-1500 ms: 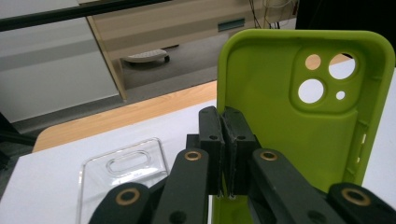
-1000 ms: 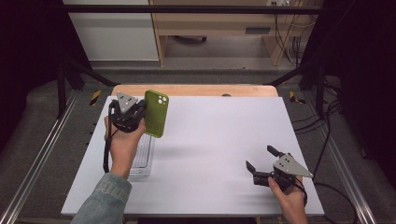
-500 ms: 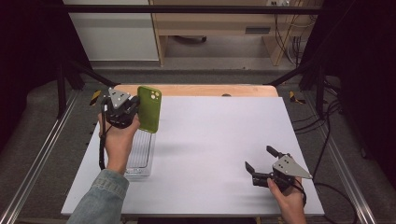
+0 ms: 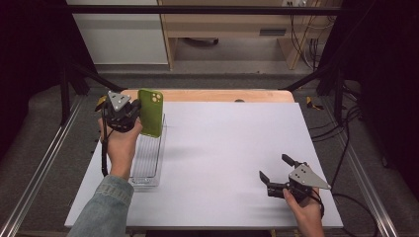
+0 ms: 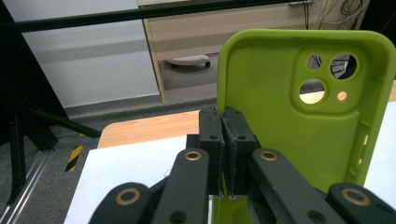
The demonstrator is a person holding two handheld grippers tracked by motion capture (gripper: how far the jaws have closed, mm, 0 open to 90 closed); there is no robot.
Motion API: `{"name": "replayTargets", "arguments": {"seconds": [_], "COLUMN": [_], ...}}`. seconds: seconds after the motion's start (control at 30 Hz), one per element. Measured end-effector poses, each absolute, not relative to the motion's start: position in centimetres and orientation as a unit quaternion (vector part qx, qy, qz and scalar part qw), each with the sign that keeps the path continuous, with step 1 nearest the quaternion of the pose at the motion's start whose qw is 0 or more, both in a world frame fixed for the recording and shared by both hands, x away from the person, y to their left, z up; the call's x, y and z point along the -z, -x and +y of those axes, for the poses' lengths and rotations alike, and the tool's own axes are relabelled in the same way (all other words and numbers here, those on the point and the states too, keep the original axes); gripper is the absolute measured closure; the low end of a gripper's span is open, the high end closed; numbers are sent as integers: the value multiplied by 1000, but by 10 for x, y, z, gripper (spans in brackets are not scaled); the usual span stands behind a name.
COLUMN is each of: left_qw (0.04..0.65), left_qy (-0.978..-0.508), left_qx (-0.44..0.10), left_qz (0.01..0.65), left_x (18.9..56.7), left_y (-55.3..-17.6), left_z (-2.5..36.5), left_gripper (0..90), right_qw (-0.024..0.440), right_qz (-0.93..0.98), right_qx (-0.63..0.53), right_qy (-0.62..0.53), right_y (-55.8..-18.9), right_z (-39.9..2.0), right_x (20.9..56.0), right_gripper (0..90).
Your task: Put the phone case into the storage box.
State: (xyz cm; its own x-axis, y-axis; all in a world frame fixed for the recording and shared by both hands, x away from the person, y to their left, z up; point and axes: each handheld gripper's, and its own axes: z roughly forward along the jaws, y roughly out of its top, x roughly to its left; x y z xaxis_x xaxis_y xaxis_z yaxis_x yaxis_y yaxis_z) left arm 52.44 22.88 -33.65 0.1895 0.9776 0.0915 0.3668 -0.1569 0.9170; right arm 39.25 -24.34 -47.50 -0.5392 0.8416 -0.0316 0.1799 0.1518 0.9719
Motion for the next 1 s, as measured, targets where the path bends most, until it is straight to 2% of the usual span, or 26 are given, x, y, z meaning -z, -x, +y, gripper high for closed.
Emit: {"name": "replayTargets", "arguments": {"seconds": [1.0], "left_qw": [404], "left_qy": [-624], "left_qx": [-369], "left_qz": [557], "left_x": [357], "left_y": [-551], "left_z": [250], "left_gripper": [871], "right_qw": [307], "right_qz": [687], "right_qx": [-546], "right_qy": [-368], "right_y": [-393], "right_z": [-245], "right_x": [474], "right_gripper": [47]}}
